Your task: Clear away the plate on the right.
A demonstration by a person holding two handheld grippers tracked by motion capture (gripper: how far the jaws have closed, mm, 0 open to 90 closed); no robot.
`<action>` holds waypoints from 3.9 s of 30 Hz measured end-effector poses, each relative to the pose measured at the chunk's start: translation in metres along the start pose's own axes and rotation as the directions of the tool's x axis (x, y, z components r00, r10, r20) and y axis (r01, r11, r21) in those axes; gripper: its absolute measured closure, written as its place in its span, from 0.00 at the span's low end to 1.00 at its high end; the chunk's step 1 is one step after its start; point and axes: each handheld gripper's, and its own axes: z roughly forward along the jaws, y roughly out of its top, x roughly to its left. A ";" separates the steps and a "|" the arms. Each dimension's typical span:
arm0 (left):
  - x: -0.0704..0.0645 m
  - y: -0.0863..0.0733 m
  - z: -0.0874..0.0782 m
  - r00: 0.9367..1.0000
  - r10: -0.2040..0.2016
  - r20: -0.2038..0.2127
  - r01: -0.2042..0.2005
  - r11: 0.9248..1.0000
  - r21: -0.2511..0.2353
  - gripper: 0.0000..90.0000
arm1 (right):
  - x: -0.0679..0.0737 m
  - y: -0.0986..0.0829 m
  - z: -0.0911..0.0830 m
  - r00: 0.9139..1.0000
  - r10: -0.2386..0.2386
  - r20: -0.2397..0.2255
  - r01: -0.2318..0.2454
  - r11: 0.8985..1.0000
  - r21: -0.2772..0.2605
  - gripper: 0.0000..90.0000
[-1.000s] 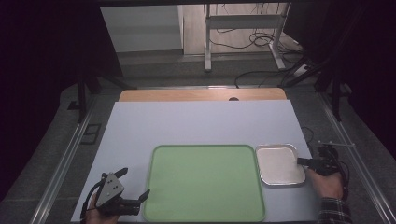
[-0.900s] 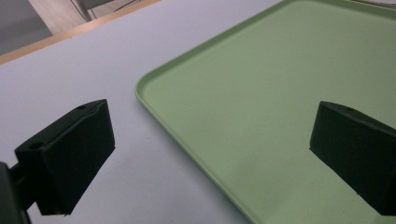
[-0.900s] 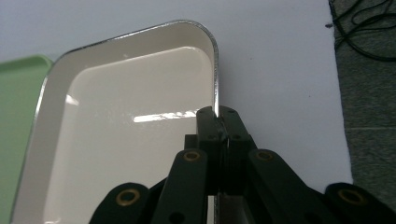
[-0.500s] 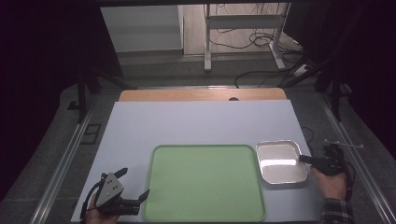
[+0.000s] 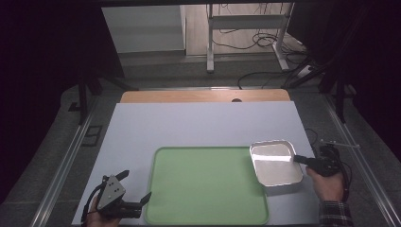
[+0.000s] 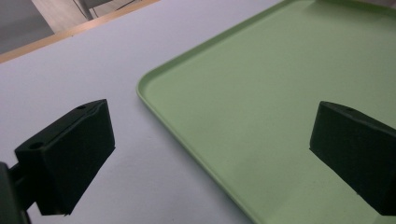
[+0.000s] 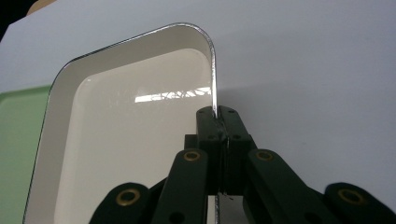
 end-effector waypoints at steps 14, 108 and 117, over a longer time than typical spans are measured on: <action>0.000 0.000 0.000 1.000 0.000 -0.002 0.000 1.000 -0.001 0.00 | 0.034 -0.002 0.018 0.996 -0.052 -0.068 0.055 0.998 0.043 0.99; -0.001 -0.001 -0.001 1.000 0.004 -0.002 -0.003 1.000 0.007 0.00 | 0.197 -0.069 0.076 0.776 -0.520 -0.357 0.592 0.797 0.125 1.00; -0.001 -0.001 -0.001 1.000 0.006 -0.001 -0.006 1.000 0.007 0.00 | 0.208 -0.089 0.086 0.728 -0.590 -0.349 0.675 0.706 0.215 1.00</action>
